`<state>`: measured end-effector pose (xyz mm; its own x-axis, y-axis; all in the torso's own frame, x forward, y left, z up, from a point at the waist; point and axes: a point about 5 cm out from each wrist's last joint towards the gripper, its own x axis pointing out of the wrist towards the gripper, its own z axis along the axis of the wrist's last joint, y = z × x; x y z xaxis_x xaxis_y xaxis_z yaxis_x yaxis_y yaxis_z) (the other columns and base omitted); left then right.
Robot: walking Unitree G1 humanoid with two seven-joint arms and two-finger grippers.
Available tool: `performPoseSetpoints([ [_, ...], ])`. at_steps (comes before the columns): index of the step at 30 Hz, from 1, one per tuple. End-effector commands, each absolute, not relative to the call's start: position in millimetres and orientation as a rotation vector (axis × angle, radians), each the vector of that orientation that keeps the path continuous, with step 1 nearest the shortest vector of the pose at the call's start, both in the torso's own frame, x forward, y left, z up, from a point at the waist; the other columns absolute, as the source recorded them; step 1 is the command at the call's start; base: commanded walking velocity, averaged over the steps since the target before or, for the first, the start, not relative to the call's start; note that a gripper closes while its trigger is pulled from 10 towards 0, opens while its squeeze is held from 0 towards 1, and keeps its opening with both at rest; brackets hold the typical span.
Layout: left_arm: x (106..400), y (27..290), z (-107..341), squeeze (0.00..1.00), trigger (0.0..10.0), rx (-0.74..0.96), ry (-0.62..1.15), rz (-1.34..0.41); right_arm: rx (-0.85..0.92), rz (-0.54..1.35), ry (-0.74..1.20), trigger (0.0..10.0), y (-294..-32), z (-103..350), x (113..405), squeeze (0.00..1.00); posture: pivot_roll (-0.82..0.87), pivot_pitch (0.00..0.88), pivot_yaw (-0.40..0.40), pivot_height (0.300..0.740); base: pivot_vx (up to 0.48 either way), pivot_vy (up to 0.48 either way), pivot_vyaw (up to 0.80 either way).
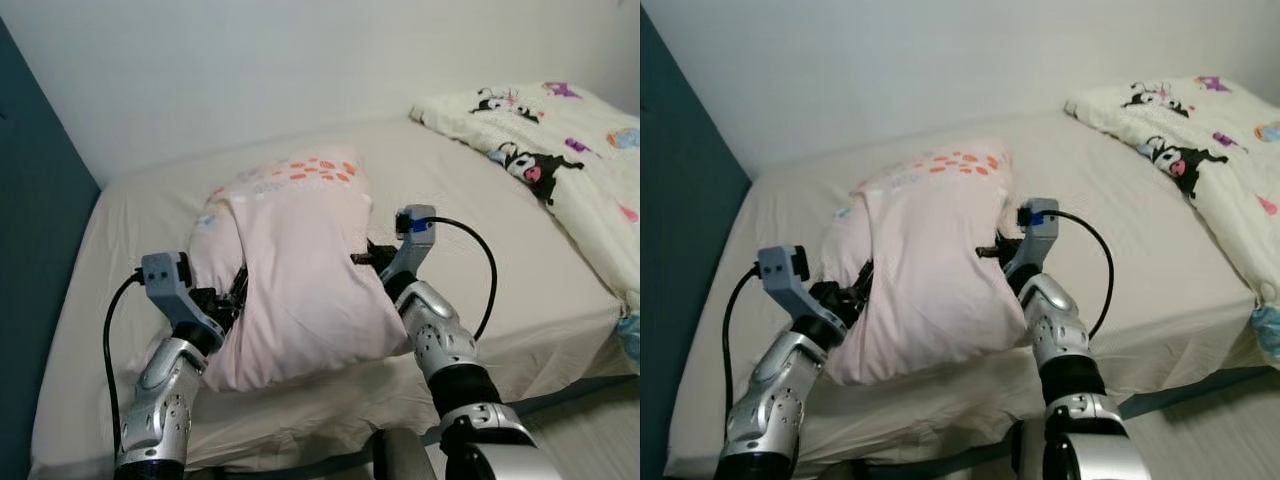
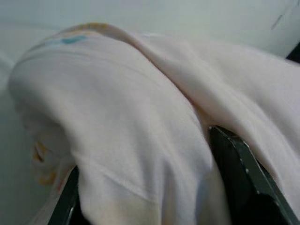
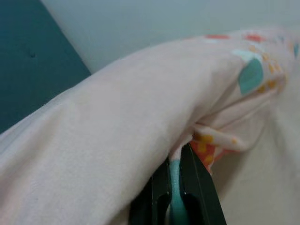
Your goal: Clean up the room
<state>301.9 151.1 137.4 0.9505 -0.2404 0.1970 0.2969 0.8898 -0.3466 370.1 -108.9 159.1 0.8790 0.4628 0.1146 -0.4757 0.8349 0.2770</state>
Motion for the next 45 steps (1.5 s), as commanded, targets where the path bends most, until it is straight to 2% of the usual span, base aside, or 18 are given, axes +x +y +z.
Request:
performPoseSetpoints([
  [1, 300.3, 128.8, 146.4, 0.00, 10.0, -0.365, -0.173, -0.365, 0.258, 0.577, -0.101, 9.7, -85.7, 169.1, 366.3, 0.00, -0.10, 0.000, 0.027, 0.561, 0.000, 0.000, 0.00],
  [3, 299.0, 128.5, 147.2, 0.00, 10.0, -0.367, -0.168, -0.359, 0.243, 0.571, -0.110, 9.7, -86.2, 169.7, 365.5, 0.00, -0.10, 0.000, 0.027, 0.561, 0.000, 0.000, 0.00],
  [4, 298.5, 128.1, 147.3, 0.00, 10.0, -0.341, -0.161, -0.340, 0.199, 0.543, -0.112, 10.0, -87.7, 168.3, 365.2, 0.00, -0.11, 0.000, 0.028, 0.561, 0.000, 0.000, 0.00],
  [6, 299.8, 130.0, 149.3, 0.00, 10.0, -0.307, -0.144, -0.256, 0.095, 0.474, -0.132, 10.0, -93.2, 165.3, 363.2, 0.00, -0.11, 0.000, 0.030, 0.561, 0.000, 0.000, 0.00],
  [11, 298.8, 131.7, 151.7, 0.00, 10.0, -0.280, -0.145, -0.230, 0.053, 0.447, -0.133, 10.0, -95.2, 163.5, 359.8, 0.00, -0.11, 0.000, 0.027, 0.561, 0.000, 0.000, 0.00],
  [14, 299.1, 136.9, 156.2, 0.00, 10.0, -0.155, -0.190, -0.173, 0.014, 0.404, -0.135, 10.0, -100.8, 156.2, 354.3, 0.00, -0.10, 0.000, 0.029, 0.571, 0.000, 0.000, 0.00],
  [24, 296.7, 142.4, 154.7, 0.00, 10.0, -0.134, -0.197, -0.108, 0.007, 0.399, -0.117, 10.0, -99.2, 145.8, 347.9, 0.00, -0.09, 0.000, 0.031, 0.596, 0.000, 0.000, 0.00],
  [27, 295.2, 142.9, 154.9, 0.00, 10.0, -0.090, -0.209, -0.082, -0.006, 0.399, -0.111, 10.0, -97.6, 142.4, 344.6, 0.00, -0.09, 0.000, 0.028, 0.616, 0.000, 0.000, 0.00],
  [45, 291.2, 145.2, 152.5, 0.00, 10.0, -0.085, -0.207, -0.062, -0.032, 0.404, -0.100, 10.0, -98.0, 137.9, 341.5, 0.00, -0.09, 0.000, 0.021, 0.686, 0.000, 0.000, 0.00],
])
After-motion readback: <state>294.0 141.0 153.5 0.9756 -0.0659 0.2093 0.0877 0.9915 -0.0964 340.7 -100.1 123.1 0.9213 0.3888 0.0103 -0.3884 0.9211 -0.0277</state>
